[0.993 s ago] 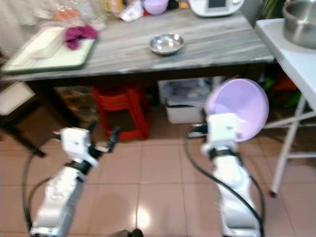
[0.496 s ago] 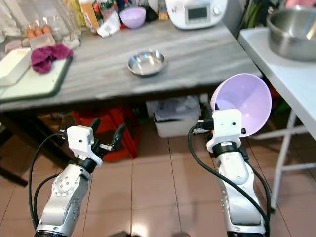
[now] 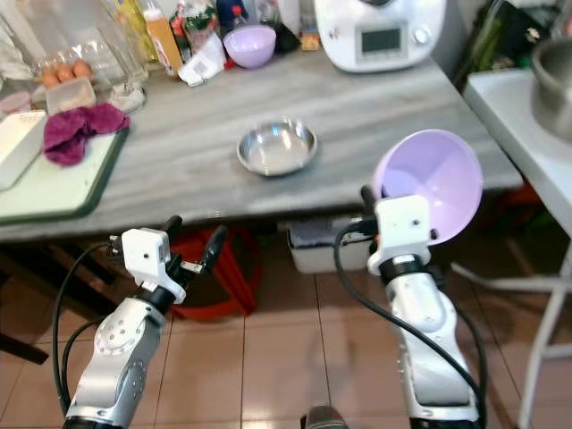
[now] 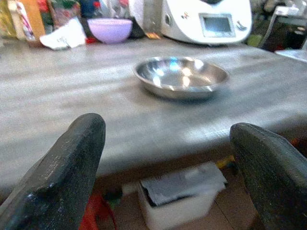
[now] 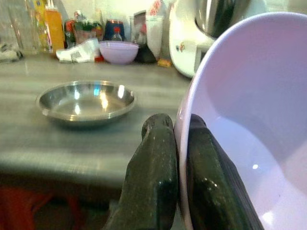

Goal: Setting the table

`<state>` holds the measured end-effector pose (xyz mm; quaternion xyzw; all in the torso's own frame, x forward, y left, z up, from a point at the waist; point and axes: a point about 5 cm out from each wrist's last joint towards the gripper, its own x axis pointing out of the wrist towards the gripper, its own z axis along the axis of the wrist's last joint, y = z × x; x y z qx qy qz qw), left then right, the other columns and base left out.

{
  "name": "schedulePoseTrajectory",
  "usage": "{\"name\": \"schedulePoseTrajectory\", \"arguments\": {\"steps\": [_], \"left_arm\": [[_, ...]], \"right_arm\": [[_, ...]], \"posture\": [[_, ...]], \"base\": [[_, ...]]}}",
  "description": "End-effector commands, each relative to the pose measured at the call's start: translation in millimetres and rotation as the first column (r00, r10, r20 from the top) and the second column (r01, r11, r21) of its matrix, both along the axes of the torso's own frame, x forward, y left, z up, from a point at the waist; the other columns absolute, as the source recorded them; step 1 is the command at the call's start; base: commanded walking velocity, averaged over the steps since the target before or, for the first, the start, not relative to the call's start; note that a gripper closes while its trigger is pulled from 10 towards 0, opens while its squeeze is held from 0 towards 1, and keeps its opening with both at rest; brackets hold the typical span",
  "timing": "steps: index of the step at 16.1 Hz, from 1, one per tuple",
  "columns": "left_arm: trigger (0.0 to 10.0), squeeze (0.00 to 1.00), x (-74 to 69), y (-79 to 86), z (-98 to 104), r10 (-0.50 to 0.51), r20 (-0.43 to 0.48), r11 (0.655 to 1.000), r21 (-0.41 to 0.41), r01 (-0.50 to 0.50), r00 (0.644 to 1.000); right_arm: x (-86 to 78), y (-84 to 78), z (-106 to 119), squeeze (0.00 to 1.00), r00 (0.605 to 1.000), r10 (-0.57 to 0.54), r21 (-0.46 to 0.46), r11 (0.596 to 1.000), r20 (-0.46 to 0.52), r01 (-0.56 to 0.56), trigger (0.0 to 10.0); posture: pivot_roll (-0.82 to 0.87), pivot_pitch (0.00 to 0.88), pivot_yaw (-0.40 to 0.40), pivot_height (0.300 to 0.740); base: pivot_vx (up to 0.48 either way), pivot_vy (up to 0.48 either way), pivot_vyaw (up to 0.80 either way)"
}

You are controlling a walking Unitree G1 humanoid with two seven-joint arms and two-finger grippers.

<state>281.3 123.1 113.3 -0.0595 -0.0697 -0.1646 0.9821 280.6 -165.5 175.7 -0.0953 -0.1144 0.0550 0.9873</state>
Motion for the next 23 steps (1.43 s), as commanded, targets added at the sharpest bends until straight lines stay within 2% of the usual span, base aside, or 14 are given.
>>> {"name": "schedulePoseTrajectory", "arguments": {"steps": [1,7,11,17,18,19,20,21,23], "left_arm": [[10.0,0.0,0.8,9.0,1.0,0.017,-0.001,1.0,0.017,-0.017,1.0],[10.0,0.0,3.3,3.4,10.1,-0.008,0.027,1.0,0.015,0.008,1.0],[10.0,0.0,-0.3,6.5,15.9,-0.008,0.056,1.0,0.025,0.007,0.998],[10.0,0.0,-10.3,12.4,12.3,-0.017,0.057,0.998,0.066,0.013,0.998],[10.0,0.0,-14.4,14.0,10.2,-0.043,0.056,0.994,0.106,0.037,0.998],[10.0,0.0,-16.4,14.8,9.2,-0.057,0.056,0.991,0.124,0.05,0.997],[10.0,0.0,-18.8,14.5,8.1,-0.083,0.053,0.988,0.137,0.075,0.995],[10.0,0.0,-21.1,14.5,7.0,-0.109,0.05,0.983,0.153,0.1,0.993],[10.0,0.0,-25.4,17.1,5.3,-0.144,0.04,0.974,0.182,0.135,0.989]], "right_arm": [[-0.9,9.9,6.9,0.0,0.999,0.036,0.017,0.999,0.033,-0.036,10.0],[0.6,13.4,12.4,0.0,0.998,0.042,0.021,0.999,0.051,-0.043,10.0],[1.6,19.1,23.7,0.0,0.994,0.074,0.003,0.997,0.081,-0.074,10.0],[2.3,24.4,33.6,0.0,0.989,0.099,-0.019,0.995,0.11,-0.097,10.0],[3.3,24.7,35.4,0.0,0.988,0.111,-0.022,0.994,0.111,-0.109,10.0],[4.1,24.9,36.7,0.0,0.986,0.125,-0.027,0.992,0.113,-0.122,10.0],[5.2,26.1,37.6,0.0,0.981,0.156,-0.069,0.986,0.112,-0.149,10.0],[6.6,28.7,38.0,0.0,0.973,0.205,-0.119,0.974,0.106,-0.193,10.0],[11.6,36.1,38.6,0.0,0.949,0.304,-0.158,0.944,0.079,-0.289,10.0]], "posture": [[-0.19,0.148,0.1,0.74],[-0.18,0.145,0.1,0.74],[-0.18,0.15,0.089,0.74],[-0.17,0.152,0.087,0.74],[-0.17,0.155,0.09,0.74],[-0.17,0.155,0.091,0.74],[-0.17,0.157,0.091,0.74],[-0.17,0.161,0.092,0.74],[-0.16,0.171,0.091,0.74]], "base": [[0.48,0.0,0.0],[0.48,0.0,0.0],[0.0,0.0,0.0],[0.0,0.0,0.0],[0.0,0.0,0.0],[0.0,0.0,0.0],[0.0,0.0,0.0],[0.0,0.0,0.0],[0.0,0.0,0.0]]}}
